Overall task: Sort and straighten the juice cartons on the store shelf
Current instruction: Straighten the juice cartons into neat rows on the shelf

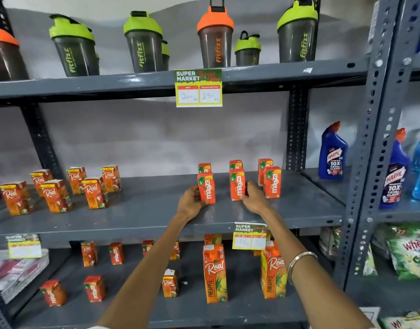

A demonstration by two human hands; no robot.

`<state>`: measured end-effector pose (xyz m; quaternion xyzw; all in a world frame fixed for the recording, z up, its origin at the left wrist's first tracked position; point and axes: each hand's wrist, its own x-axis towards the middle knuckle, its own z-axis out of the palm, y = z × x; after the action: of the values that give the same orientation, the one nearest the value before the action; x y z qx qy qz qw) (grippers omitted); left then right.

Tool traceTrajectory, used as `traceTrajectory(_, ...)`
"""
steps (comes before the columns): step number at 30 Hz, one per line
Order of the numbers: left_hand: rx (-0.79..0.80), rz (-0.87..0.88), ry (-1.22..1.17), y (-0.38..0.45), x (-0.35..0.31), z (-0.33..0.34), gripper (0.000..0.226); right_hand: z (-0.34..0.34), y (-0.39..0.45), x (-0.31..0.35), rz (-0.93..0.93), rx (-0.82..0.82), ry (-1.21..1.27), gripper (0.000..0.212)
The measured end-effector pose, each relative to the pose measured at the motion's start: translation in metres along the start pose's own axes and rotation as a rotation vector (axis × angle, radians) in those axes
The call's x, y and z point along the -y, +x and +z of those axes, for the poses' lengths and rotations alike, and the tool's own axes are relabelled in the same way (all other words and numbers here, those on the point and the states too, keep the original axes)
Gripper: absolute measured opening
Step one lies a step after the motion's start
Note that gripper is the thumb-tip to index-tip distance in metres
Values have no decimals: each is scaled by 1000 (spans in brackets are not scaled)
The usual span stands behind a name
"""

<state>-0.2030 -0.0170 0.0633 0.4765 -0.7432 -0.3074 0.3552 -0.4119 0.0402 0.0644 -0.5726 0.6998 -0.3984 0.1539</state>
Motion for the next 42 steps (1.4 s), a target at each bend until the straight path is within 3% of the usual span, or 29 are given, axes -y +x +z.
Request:
traceTrajectory(10, 2, 47, 190, 3, 11, 14, 47, 8, -4, -17, -19, -68, -92, 39)
traceTrajectory(42, 32, 50, 327, 9, 5, 12, 45, 7, -6, -8, 6, -96, -136, 41)
